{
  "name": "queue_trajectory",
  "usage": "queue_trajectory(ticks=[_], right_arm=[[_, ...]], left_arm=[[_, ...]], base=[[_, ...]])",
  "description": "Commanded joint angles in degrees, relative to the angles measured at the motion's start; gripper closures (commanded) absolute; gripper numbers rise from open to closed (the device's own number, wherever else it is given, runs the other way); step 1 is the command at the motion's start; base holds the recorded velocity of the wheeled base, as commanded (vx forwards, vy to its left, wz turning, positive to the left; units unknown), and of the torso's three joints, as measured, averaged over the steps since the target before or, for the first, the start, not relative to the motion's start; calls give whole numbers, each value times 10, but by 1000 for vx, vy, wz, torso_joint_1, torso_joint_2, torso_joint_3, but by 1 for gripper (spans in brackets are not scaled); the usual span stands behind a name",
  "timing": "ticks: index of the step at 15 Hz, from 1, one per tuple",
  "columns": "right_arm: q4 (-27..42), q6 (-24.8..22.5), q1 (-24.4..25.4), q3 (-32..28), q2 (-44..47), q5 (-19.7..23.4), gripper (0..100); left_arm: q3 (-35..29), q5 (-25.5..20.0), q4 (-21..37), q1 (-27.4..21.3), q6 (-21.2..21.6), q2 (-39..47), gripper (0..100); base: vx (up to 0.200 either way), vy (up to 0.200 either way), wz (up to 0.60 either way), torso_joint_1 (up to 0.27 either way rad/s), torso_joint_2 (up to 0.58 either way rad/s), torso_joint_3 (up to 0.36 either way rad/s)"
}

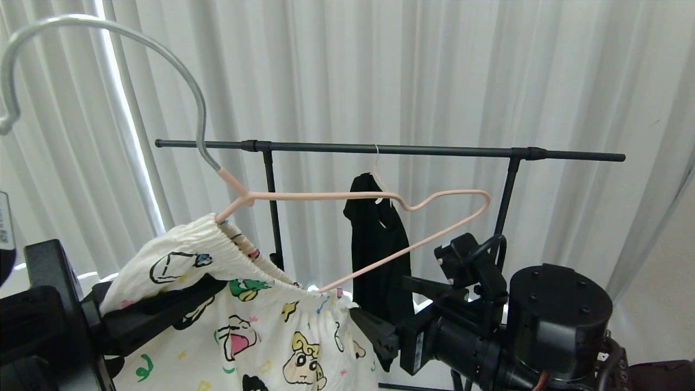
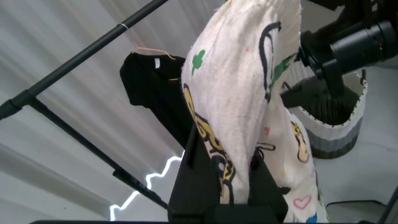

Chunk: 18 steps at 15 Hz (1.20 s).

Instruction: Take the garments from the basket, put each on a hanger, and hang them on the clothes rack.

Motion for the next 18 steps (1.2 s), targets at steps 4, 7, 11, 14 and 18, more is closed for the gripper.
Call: queue_trajectory(ticks=[4, 7, 11, 14, 18], right_arm=[[0, 0, -12, -3, -6, 1, 0], [0, -3, -18, -6, -6, 1, 0], [0, -6, -21, -9, -6, 3, 0], [0, -8, -21, -10, -6, 2, 0], [0, -9, -24, -16, 1, 2, 0]], left_arm=[[-1, -2, -2, 90, -9, 4, 100], [2, -3, -5, 94, -8, 1, 100], [0, -2, -9, 108, -12, 10, 100], [32, -2, -9, 158, -48, 23, 100], [21, -2, -9, 105, -46, 13, 100]], base=[[0, 0, 0, 0, 0, 0], [0, 0, 0, 0, 0, 0], [0, 0, 0, 0, 0, 0], [0, 0, 0, 0, 0, 0], [0, 0, 0, 0, 0, 0]])
